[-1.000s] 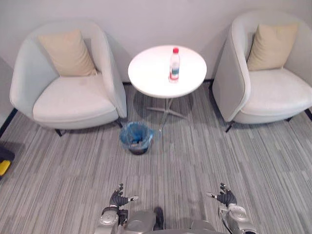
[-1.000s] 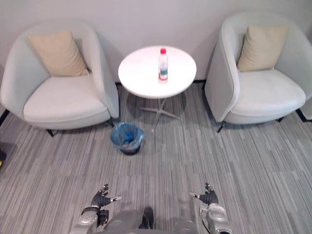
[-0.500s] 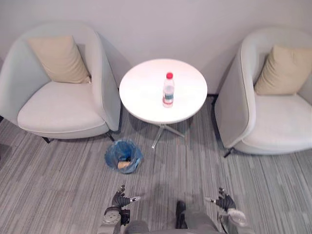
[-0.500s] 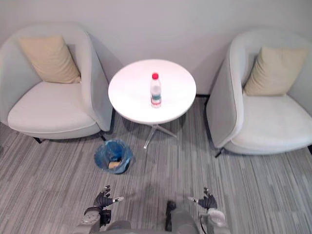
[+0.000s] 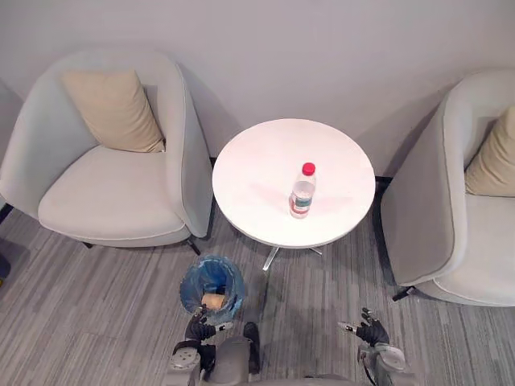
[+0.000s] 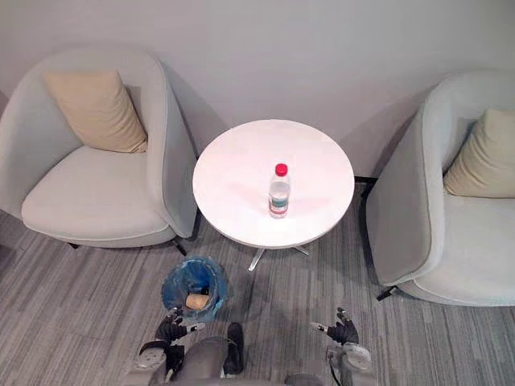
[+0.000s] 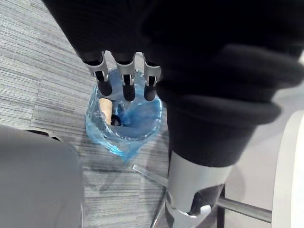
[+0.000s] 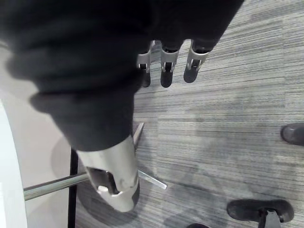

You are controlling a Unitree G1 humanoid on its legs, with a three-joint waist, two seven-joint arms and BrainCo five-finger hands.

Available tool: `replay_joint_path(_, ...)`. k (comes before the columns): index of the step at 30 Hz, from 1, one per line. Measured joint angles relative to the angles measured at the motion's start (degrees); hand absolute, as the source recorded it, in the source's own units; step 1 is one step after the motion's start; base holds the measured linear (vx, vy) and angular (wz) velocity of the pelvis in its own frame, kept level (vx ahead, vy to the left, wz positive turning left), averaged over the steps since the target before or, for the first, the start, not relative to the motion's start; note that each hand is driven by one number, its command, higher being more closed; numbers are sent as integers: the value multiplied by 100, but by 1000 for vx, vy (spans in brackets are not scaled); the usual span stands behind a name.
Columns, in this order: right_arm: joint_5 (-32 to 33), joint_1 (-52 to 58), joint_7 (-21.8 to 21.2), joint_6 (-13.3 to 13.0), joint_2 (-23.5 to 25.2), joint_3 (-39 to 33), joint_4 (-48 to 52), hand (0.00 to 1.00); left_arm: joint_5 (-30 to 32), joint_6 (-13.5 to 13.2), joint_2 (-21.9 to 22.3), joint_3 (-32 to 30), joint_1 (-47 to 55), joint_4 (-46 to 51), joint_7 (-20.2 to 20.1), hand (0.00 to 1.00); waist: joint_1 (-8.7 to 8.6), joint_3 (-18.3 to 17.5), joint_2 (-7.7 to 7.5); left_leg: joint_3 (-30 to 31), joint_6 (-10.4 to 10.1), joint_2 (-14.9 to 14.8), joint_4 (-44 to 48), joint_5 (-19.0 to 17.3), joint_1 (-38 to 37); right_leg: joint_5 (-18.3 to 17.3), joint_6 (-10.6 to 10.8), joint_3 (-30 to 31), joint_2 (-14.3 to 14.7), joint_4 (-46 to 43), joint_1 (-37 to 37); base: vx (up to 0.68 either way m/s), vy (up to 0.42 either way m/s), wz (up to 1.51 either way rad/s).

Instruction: Gather rubbish on tea table into small bin, then transfer packed bag to large trash can.

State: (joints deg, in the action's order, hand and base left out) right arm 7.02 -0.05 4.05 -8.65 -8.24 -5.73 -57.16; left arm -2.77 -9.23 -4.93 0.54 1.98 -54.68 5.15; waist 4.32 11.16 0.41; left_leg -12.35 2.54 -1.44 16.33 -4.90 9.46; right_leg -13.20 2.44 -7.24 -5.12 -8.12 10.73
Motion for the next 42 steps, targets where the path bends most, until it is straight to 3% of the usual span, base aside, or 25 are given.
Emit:
replay_joint_path(2,-97,-79,-33,0,-2,6,-23,0,0,1,-19,0,66,1,-5,0,0,-10,20,-90,-22,57,-65,-204,-274,-101,161,136,-121,-651,-145,272,82,-33)
replay_joint_path(5,-209,-32,-51,4,47,12,-64,0,1,0,-223,149,101,9,-5,0,-27,-61,-35,-78,82,110,-354,-282,-773,-207,441,94,-292,-2364,-749,248,46,-4)
replay_joint_path(8,-215,90,-48,10,26,11,-115,0,0,-1,-317,227,-58,10,-3,0,-64,-79,-57,251,84,84,-503,-285,-971,-534,228,-3,-198,-2514,-1207,265,-39,52)
replay_joint_path(11,-212,179,-49,9,34,18,-113,0,-3,-9,-315,226,-73,7,0,0,-193,-86,-39,655,6,-75,-522,-247,-1169,-423,183,272,35,-1776,-1633,235,-143,83)
replay_joint_path(12,-207,229,-46,-3,64,16,-106,0,-1,-12,-377,231,-9,4,-6,0,-190,-183,-273,802,-223,140,-529,-304,-1233,798,99,477,-95,-952,-1725,267,-214,82)
replay_joint_path(13,-203,248,-44,-5,31,-1,-156,0,-3,6,-300,220,-23,-93,3,0,-208,-186,-195,962,-318,86,-530,-374,-1273,689,48,394,-61,-1101,-1717,226,-188,57)
replay_joint_path(17,-194,222,-37,-13,6,-24,-204,0,-5,-5,-70,112,144,-175,1,0,-63,-355,64,1064,-477,-293,-772,-305,-1290,886,-133,285,310,-458,-1444,133,-174,6)
replay_joint_path(20,-188,299,-34,-11,38,-48,-198,0,-5,-4,-33,105,156,-206,-1,0,-47,-353,51,1073,-574,-453,-987,-246,-1429,1057,-221,250,496,-39,-1213,34,-104,-2)
replay_joint_path(26,-189,543,90,-17,-19,-63,62,0,-4,-4,-25,108,146,-210,-1,0,-81,-388,3,1065,-597,-427,-1057,-231,-1508,1264,-186,291,496,365,-981,-2,19,-3)
replay_joint_path(30,-202,691,102,-47,-28,-43,754,0,-4,-4,-69,123,187,-210,-2,0,-199,-399,-7,1054,-593,-323,-1055,-228,-1530,1429,-129,325,441,619,-848,-21,45,-1)
replay_joint_path(42,-608,1141,74,-222,-325,11,2654,0,3,-5,-244,385,262,-108,-17,0,-230,-405,-14,1019,-587,-262,-1101,-224,-1599,1733,-98,397,403,1131,-583,-39,15,-3)
